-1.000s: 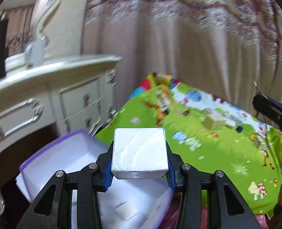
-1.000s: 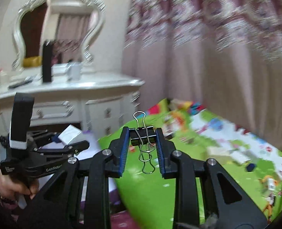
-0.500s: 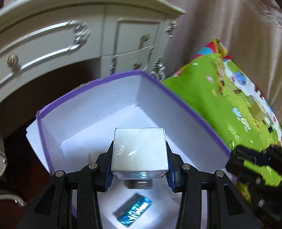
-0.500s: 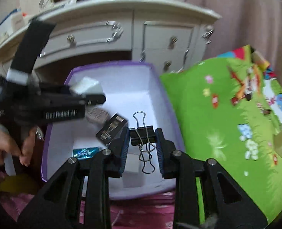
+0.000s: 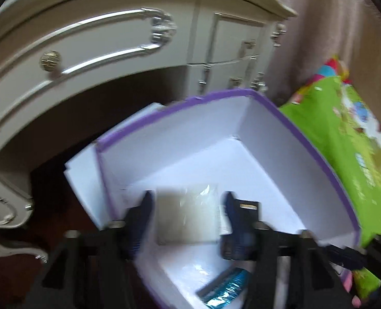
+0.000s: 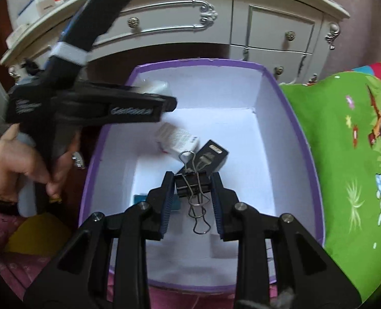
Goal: Organize rigid objects
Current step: 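Open both tools to drop the binder clip and white cube box into the storage box, then move both open tools back over the play mat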
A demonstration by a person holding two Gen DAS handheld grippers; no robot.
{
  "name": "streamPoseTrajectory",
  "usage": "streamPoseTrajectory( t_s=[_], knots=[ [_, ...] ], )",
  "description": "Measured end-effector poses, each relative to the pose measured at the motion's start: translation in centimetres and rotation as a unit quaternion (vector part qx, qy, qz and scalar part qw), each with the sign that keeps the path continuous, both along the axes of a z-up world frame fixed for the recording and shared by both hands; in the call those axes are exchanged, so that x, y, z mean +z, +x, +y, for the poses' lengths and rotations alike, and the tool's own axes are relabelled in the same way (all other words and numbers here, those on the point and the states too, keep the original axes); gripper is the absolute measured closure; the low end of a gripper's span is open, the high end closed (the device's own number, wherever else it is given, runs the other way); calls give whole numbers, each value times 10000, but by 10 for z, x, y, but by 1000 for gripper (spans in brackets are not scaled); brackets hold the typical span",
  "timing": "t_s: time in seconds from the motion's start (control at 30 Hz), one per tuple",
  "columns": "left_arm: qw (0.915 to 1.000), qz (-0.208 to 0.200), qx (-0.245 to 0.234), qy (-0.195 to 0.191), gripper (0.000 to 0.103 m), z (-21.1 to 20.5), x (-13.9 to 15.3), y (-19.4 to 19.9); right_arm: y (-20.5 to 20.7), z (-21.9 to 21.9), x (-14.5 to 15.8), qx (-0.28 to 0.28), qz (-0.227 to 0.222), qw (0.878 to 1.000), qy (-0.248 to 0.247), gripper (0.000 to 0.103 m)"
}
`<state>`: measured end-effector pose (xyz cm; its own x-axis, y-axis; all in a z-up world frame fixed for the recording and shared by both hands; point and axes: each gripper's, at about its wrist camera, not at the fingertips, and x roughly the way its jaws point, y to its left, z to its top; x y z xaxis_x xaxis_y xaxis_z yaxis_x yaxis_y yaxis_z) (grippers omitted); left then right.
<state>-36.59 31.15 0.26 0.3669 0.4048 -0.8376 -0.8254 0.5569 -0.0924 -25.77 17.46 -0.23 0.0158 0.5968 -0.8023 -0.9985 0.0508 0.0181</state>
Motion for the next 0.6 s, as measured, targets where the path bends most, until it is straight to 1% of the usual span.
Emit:
streamPoseTrajectory(
  t_s=[0.03, 0.07, 0.1, 0.13, 0.2, 0.23, 0.3, 0.33, 0.37, 0.4, 0.43, 0.47, 0.5, 0.53, 0.57, 0.6],
  knots=[
    [9999, -15, 74, 82, 19, -1, 4, 0, 2, -6, 3, -40, 32, 10000, 68, 54],
    [9998, -90, 81, 181, 18, -5, 10, 2, 4, -10, 7, -111, 21, 9998, 138, 48],
    [9996, -117, 73, 260, 18, -8, 14, 5, 11, -18, 13, -223, -15, 9995, 227, 37],
    [9992, -129, 31, 372, 18, -14, 20, 11, 17, -24, 18, -315, -55, 9990, 296, 33],
    [9986, -189, -189, 461, 18, -27, 28, 26, 36, -46, 31, -625, -212, 9968, 461, 31],
    [9977, -272, -426, 456, 17, -35, 32, 38, 43, -57, 36, -783, -292, 9952, 500, 28],
    [9941, -398, -897, 453, 17, -55, 37, 60, 67, -88, 43, -1267, -503, 9893, 521, 24],
    [9910, -444, -1180, 450, 17, -69, 39, 74, 84, -112, 45, -1635, -639, 9832, 491, 22],
    [9866, -478, -1505, 406, 17, -83, 40, 90, 94, -129, 46, -1871, -719, 9786, 464, 21],
    [9824, -497, -1770, 336, 17, -93, 40, 103, 109, -154, 44, -2227, -826, 9705, 402, 20],
    [9749, -520, -2157, 198, 17, -108, 39, 121, 123, -177, 42, -2542, -903, 9624, 327, 19],
    [9683, -528, -2439, 119, 17, -121, 38, 136, 134, -197, 42, -2783, -925, 9556, 274, 19],
    [9606, -540, -2725, 83, 17, -135, 38, 153, 148, -225, 38, -3149, -900, 9446, 215, 19],
    [9515, -564, -3023, 67, 17, -149, 36, 170, 159, -246, 36, -3424, -846, 9355, 192, 19],
    [9415, -557, -3322, 107, 17, -163, 34, 190, 172, -273, 33, -3796, -744, 9220, 187, 19],
    [9293, -499, -3650, 259, 17, -180, 31, 215, 181, -294, 31, -4074, -651, 9107, 202, 19]
  ],
)
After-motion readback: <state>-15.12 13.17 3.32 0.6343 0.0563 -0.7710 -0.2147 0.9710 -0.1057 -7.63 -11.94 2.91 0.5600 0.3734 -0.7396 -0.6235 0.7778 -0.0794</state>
